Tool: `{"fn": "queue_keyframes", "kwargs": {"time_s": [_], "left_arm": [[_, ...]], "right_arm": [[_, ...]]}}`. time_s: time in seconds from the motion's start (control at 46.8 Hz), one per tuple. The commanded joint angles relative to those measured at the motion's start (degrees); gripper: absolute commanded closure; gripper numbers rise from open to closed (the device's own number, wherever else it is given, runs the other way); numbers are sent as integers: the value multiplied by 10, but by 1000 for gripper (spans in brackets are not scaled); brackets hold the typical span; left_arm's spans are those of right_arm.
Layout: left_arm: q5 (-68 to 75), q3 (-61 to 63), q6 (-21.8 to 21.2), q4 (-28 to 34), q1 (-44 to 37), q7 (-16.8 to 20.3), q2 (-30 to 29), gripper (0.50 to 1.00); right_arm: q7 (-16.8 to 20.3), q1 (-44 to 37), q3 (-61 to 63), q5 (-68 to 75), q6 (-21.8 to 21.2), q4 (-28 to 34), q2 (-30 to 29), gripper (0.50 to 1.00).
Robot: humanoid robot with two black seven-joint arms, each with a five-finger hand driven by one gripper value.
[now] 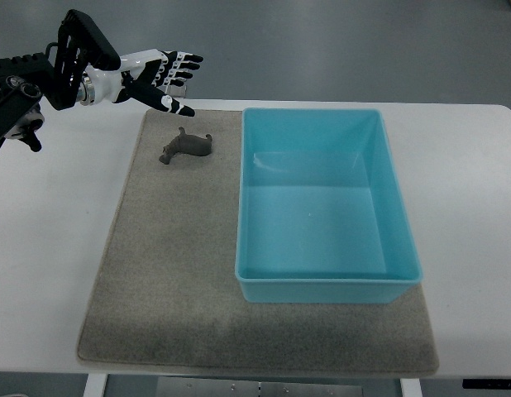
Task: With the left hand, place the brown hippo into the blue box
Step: 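Lower the left hand over the brown hippo, fingers reaching down, then close the left hand fingers around the brown hippo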
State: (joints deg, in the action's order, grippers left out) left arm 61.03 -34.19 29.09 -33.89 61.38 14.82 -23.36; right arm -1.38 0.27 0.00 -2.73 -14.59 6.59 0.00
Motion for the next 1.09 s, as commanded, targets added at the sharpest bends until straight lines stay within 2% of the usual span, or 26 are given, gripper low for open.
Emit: {"fn": "queue_keyframes", "kwargs": {"time_s": [0.0, 0.107, 0.342, 0.791, 1.069], "left_arm": [[35, 14, -32, -14, -2, 6, 1, 504], [59, 52, -61, -20, -6, 7, 3, 504], [146, 106, -167, -21, -10, 29, 8, 504], [221, 119, -182, -16, -17, 29, 9, 504], [221, 131, -182, -14, -16, 29, 9, 529]], "right_arm": [[0, 0, 0, 0, 0, 0, 0, 564], [0, 0, 0, 0, 0, 0, 0, 564], [0, 0, 0, 0, 0, 0, 0, 564], [0, 0, 0, 0, 0, 0, 0, 564], [1, 0, 0, 0, 0, 0, 0, 564]]}}
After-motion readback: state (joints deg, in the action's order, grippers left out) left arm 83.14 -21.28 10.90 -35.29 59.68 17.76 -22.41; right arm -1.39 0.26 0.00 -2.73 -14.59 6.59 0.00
